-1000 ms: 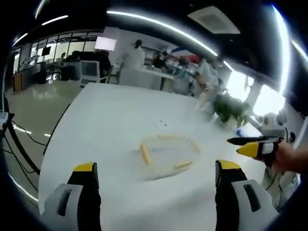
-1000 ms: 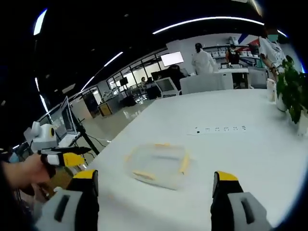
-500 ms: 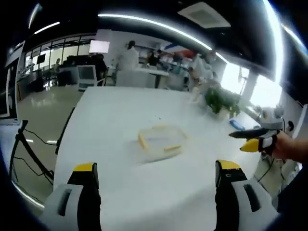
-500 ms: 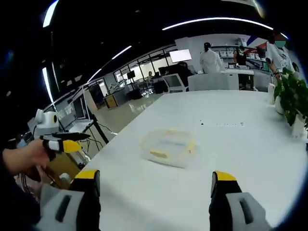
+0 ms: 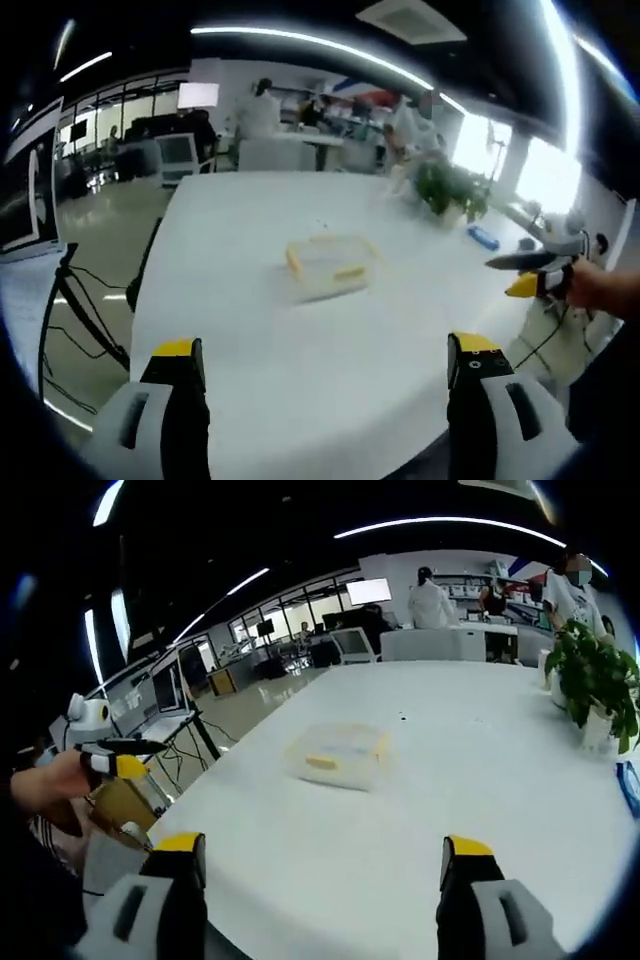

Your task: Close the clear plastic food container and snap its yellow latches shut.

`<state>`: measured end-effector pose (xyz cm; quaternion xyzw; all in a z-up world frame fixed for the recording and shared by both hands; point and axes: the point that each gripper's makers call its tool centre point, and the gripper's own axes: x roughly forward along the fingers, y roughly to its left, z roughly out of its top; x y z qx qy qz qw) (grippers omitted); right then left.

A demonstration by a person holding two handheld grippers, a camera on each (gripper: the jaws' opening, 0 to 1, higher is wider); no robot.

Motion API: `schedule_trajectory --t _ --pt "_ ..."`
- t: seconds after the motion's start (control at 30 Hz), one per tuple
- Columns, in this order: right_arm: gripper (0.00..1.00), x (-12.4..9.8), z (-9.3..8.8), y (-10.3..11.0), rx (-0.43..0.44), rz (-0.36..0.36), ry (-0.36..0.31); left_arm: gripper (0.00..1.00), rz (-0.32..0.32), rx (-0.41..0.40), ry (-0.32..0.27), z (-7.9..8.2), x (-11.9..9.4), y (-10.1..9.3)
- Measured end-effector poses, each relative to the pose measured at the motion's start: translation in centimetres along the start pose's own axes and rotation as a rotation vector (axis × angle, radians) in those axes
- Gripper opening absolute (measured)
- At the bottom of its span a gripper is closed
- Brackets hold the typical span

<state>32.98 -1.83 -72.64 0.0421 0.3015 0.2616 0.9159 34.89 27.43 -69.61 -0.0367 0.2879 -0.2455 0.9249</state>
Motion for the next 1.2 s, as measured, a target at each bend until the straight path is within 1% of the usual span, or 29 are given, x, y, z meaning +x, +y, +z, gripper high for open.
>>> schedule_trajectory --t 0.13,0.33,0.43,0.5,0.57,0.63,0.8,0.9,1.0,1.1,1.2 --pt "0.99 -1.2 -1.1 -0.4 0.004 -0.015 0.004 0.99 0.011 0.001 0.019 -1.0 -1.2 0.6" --pt "0.98 -2.7 -2.2 -0.9 0.028 -0.038 -0.005 0.99 0.016 0.002 0.041 -2.6 -3.0 0.6" --pt "0.98 -2.8 -2.8 -1.2 0.038 -0.045 0.009 0.99 0.023 -0.012 0.044 -3.1 -3.3 0.8" --pt "0.98 -2.9 -2.8 -1.2 0.037 -0.048 0.007 0.99 0.03 -0.011 0.038 -3.1 -3.6 1.1" --pt "0.98 -2.9 -2.9 -1.4 0.044 -0.057 0.01 0.99 0.026 0.008 0.032 -2.9 -3.7 1.0" --pt "0.98 -2.8 -2.9 -1.4 0.048 -0.058 0.01 0.99 0.031 0.021 0.045 -3.1 -3.8 1.1" --pt "0.98 -2.7 -2.8 -0.9 0.047 -0.05 0.007 0.99 0.026 0.006 0.045 -3.3 -3.9 1.0" --pt "0.98 -2.6 -3.4 -1.2 0.048 -0.054 0.022 0.99 0.029 0.015 0.054 -3.7 -3.8 1.1" --pt "0.98 -2.7 -4.0 -1.2 0.065 -0.056 0.033 0.99 0.019 0.036 0.049 -3.8 -3.9 0.7" --pt "0.98 -2.7 -4.2 -1.4 0.065 -0.063 0.042 0.99 0.013 0.041 0.055 -4.0 -3.9 0.6" --pt "0.97 -2.7 -4.3 -1.6 0.075 -0.07 0.043 0.99 0.01 0.036 0.071 -4.7 -4.0 1.0"
